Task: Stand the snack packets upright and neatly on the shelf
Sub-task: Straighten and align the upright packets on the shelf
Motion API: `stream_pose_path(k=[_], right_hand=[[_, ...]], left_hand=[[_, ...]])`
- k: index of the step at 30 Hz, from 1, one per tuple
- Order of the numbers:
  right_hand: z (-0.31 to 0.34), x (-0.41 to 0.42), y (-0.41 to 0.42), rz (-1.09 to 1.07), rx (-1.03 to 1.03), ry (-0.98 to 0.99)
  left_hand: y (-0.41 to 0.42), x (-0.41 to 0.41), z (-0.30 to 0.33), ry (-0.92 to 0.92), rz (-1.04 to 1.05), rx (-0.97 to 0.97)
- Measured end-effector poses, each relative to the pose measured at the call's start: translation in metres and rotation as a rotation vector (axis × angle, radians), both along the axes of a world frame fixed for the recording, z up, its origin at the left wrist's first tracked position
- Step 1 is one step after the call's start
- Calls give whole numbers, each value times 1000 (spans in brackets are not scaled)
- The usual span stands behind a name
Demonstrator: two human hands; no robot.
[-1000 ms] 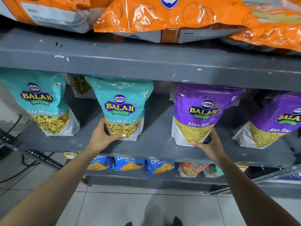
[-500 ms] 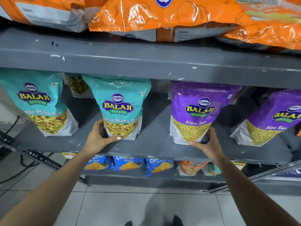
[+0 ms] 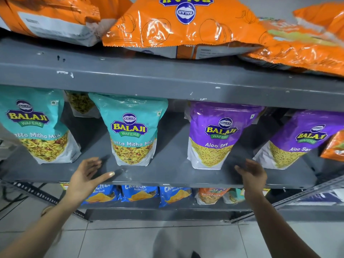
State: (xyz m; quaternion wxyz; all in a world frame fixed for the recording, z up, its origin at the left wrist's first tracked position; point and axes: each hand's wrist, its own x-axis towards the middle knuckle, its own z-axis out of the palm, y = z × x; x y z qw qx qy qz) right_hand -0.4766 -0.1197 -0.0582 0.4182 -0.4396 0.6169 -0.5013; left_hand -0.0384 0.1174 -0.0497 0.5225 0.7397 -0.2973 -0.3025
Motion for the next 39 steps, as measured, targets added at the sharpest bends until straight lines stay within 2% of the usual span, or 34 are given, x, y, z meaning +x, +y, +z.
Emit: stream_pose_path(k=[3, 6, 12, 15, 18, 24, 39], right_hand=[[3, -38, -9, -221, -76, 62], [-1, -82, -16, -289, -93, 220], [-14, -139, -48, -64, -6, 400], [-25, -155, -69, 14, 4, 348], [-15, -153, -80, 99, -76, 300], [-5, -146, -91, 196, -217, 250], [1, -146, -85, 149, -278, 231]], left_hand=[[0, -15, 5, -109, 23, 38], [-7, -45, 12, -229, -14, 79], [-46, -142, 12, -399, -294, -9], [-82, -186, 2, -503, -395, -1], [-117, -214, -12, -672, -381, 80], [-139, -237, -31, -757, -337, 327], [-140, -237, -34, -819, -327, 358]])
